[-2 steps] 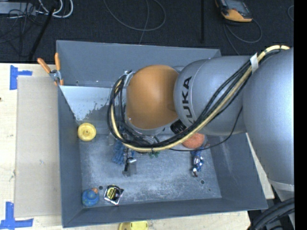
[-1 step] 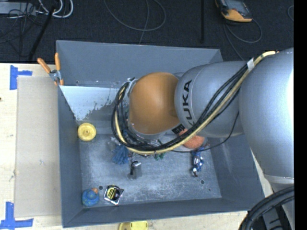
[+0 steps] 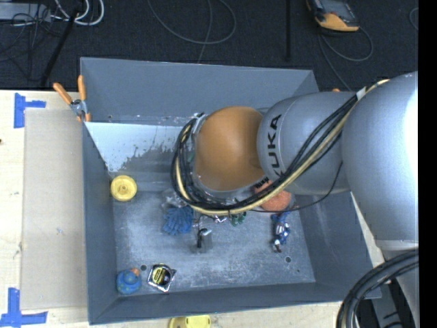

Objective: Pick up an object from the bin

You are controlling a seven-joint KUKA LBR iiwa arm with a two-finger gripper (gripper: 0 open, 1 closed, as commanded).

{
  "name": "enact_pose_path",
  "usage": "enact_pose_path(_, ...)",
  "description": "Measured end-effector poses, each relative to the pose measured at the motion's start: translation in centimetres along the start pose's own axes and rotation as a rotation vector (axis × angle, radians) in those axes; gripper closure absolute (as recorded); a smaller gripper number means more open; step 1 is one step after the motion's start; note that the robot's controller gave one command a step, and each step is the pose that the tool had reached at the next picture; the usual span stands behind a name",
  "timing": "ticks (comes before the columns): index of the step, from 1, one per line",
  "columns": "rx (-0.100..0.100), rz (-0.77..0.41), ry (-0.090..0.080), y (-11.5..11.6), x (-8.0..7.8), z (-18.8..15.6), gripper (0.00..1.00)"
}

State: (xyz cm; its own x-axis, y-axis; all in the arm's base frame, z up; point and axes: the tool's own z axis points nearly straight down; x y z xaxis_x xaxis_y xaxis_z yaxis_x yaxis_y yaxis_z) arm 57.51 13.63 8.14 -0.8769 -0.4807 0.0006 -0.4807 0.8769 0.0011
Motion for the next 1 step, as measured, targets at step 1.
enact_pose_path(1, 0.000, 0.123, 0.000, -2.50, 0.30, 1.19, 1.00)
